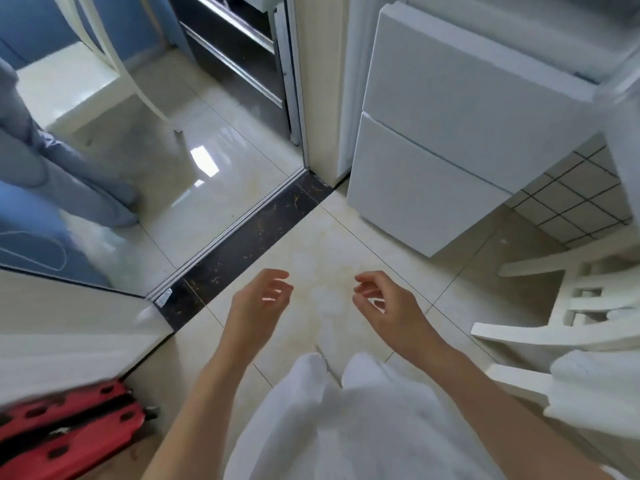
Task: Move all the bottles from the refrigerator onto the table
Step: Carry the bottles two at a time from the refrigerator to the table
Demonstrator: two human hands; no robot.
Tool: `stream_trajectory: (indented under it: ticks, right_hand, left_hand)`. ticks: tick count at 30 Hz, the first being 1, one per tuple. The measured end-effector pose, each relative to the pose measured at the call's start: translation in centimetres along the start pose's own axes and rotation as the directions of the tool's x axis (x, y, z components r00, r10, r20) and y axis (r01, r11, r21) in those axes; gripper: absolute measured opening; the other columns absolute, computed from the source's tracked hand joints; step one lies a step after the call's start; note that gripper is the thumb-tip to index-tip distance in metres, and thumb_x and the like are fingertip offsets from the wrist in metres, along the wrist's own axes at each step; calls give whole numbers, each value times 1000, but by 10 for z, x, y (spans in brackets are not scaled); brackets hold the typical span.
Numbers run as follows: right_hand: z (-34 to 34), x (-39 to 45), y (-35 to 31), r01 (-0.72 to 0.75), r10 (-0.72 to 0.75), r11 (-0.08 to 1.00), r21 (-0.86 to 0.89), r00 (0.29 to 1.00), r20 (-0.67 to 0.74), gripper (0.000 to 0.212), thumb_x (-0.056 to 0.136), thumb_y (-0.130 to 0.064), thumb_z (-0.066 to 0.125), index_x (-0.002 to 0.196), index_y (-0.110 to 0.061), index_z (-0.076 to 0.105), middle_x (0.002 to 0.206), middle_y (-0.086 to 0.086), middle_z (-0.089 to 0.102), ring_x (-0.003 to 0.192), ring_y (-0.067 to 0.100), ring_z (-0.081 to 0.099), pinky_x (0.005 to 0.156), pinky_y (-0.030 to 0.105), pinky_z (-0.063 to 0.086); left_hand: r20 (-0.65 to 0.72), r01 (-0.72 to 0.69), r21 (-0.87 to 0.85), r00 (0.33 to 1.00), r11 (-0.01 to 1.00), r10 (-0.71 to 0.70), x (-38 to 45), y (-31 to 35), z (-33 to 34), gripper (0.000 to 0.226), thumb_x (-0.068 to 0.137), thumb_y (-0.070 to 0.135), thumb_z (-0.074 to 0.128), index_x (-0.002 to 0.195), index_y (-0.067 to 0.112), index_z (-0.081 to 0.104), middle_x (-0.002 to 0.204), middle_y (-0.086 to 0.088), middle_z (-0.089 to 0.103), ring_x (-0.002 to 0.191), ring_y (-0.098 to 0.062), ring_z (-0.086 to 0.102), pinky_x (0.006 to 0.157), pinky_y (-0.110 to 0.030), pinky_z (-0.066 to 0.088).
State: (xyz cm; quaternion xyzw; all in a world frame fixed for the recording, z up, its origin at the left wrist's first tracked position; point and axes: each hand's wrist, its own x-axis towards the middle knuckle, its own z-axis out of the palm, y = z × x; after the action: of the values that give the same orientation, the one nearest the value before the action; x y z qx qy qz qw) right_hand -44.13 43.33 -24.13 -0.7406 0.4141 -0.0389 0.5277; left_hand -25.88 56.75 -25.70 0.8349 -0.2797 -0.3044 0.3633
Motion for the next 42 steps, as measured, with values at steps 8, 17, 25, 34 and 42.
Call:
stream_trajectory:
  ticks: [8, 17, 25, 34, 42]
  right_hand:
    - [-34, 59, -25, -71, 96, 991, 115, 969, -230, 28, 92, -28, 59, 120, -25, 55, 108, -11, 63, 106, 5, 59, 98, 32, 48]
    - [-137, 152, -53, 6, 78, 984, 177, 883, -462, 27, 92, -26, 60, 118, -25, 55, 105, -12, 63, 105, 5, 59, 99, 39, 49]
    - [-247, 218, -95, 124, -36, 988, 94, 768, -639, 28, 92, -26, 59, 120, -23, 55, 107, -13, 63, 105, 4, 60, 99, 37, 50]
    - [-345, 283, -134, 193, -61, 979, 59, 562, -825, 29, 92, -26, 60, 119, -21, 56, 105, -11, 65, 104, 2, 60, 93, 34, 52]
    - [-432, 350, -169, 208, -96, 978, -19, 366, -926, 29, 91, -23, 62, 118, -15, 58, 102, -8, 66, 96, 1, 62, 87, 23, 50]
  left_hand:
    - [150, -127, -25, 980, 992, 129, 118, 53, -2, 26, 90, 9, 63, 100, 33, 63, 93, 8, 73, 87, -6, 68, 70, -15, 50]
    - [230, -319, -60, 918, 946, 324, 243, 178, 37, 32, 89, 10, 62, 92, 41, 61, 82, 22, 69, 78, 8, 64, 66, -8, 48]
    - [234, -495, -152, 823, 856, 517, 333, 302, 69, 20, 91, 11, 63, 101, 28, 63, 92, 8, 72, 79, -2, 65, 70, -9, 49]
    - [192, -640, -256, 701, 724, 687, 414, 426, 95, 19, 91, 10, 63, 102, 25, 61, 90, 11, 70, 75, -2, 64, 68, -7, 45]
    - [102, -709, -356, 618, 609, 779, 494, 535, 115, 21, 88, 6, 62, 103, 20, 63, 87, 9, 69, 74, -4, 61, 67, -4, 41]
